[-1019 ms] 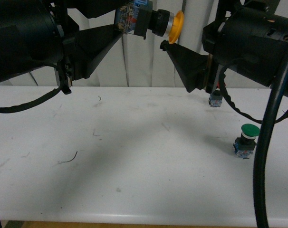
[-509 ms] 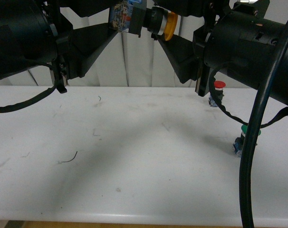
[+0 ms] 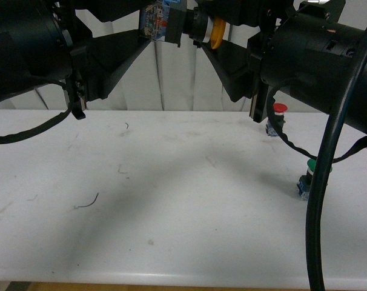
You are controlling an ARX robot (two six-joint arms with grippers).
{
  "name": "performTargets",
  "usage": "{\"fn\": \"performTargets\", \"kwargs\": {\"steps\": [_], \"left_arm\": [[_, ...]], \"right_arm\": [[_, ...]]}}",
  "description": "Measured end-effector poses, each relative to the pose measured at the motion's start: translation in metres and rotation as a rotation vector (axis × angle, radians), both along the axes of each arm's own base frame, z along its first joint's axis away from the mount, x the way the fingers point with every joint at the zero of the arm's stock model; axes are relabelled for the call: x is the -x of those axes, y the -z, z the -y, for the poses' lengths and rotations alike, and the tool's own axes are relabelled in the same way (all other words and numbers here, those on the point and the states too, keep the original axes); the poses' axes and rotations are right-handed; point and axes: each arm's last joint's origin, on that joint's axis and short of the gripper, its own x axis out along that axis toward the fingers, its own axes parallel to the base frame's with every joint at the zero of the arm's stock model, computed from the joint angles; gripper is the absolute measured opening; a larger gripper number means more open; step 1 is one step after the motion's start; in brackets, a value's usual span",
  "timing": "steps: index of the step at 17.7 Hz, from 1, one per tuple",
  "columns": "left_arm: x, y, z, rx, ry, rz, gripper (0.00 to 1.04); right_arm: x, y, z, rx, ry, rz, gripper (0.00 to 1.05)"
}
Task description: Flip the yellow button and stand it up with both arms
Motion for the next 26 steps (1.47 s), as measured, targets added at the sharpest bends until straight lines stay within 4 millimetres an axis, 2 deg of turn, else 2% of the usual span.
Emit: {"fn": "performTargets", "kwargs": {"steps": [4,7,10,13,16,18,21,23,25,26], "left_arm": [[0.0,0.0,-0.003,0.0,0.007,0.004,0.75],[-0.001,0.002,-0.01,-0.003,-0.016,-0.007,0.99],[0.005,0.002,-0.031,-0.005,-0.051,-0.019,0.98],[0.021,-0.001,-0.061,-0.002,-0.141,-0.036,0.98],[0.052,-0.01,-0.083,-0.069,-0.257,-0.002,0.98],[0.075,-0.016,-0.09,-0.155,-0.31,0.036,0.98],[0.125,-0.037,-0.104,-0.393,-0.427,0.164,0.98],[0.159,-0.045,-0.096,-0.658,-0.606,0.198,0.83],[0.183,-0.034,-0.095,-0.872,-0.686,0.246,0.66],[0.186,-0.028,-0.097,-0.941,-0.733,0.239,0.59]], "right_arm": [[0.0,0.001,0.002,0.007,0.006,-0.001,0.36],[-0.002,0.001,0.007,0.006,0.019,0.003,0.36],[-0.005,0.001,0.013,0.008,0.031,0.003,0.36],[-0.007,0.0,0.02,0.008,0.05,0.005,0.36],[-0.007,0.0,0.02,0.007,0.051,0.007,0.36],[-0.007,-0.003,0.022,0.004,0.054,0.014,0.36],[-0.007,-0.006,0.025,0.002,0.061,0.023,0.36],[-0.008,-0.005,0.027,0.003,0.067,0.02,0.36],[-0.008,-0.005,0.027,0.003,0.068,0.019,0.36],[-0.008,-0.005,0.027,0.004,0.068,0.02,0.36]]}}
